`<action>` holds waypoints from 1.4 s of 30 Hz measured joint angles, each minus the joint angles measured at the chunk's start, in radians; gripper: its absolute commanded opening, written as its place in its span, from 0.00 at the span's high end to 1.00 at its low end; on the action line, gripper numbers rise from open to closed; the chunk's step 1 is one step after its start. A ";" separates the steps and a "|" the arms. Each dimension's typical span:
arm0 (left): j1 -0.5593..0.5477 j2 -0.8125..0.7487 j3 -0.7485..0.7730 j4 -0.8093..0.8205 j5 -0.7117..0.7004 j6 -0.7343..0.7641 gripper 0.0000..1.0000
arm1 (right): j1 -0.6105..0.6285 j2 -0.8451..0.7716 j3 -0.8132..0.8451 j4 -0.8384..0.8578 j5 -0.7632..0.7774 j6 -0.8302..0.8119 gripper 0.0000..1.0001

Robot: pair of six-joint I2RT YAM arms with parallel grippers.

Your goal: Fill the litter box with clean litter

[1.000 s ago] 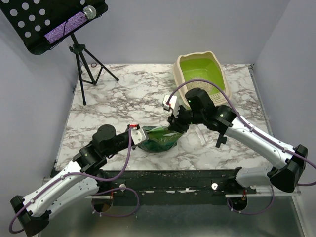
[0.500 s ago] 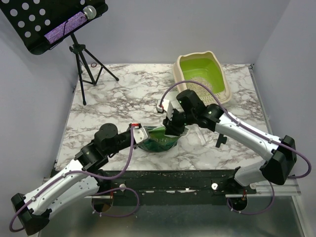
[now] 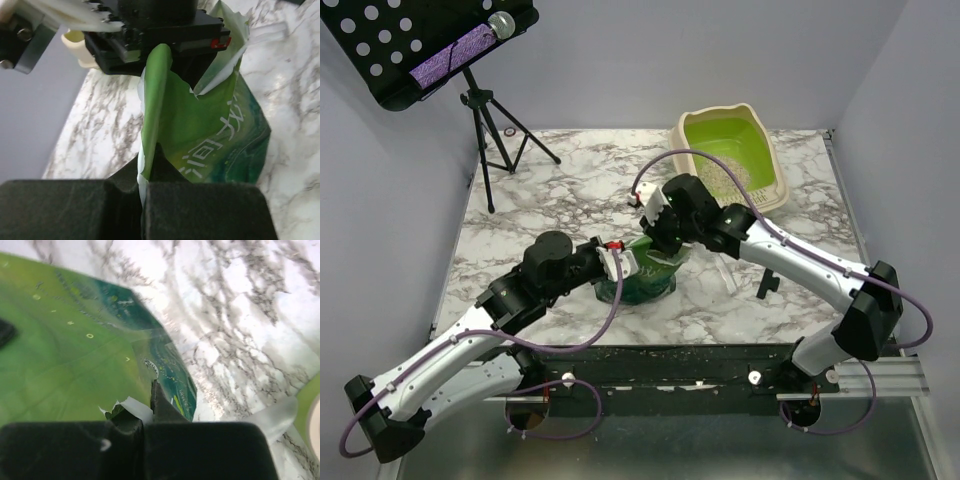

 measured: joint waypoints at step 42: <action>0.247 -0.052 -0.219 0.340 0.151 0.000 1.00 | 0.001 -0.222 0.042 0.111 0.272 0.152 1.00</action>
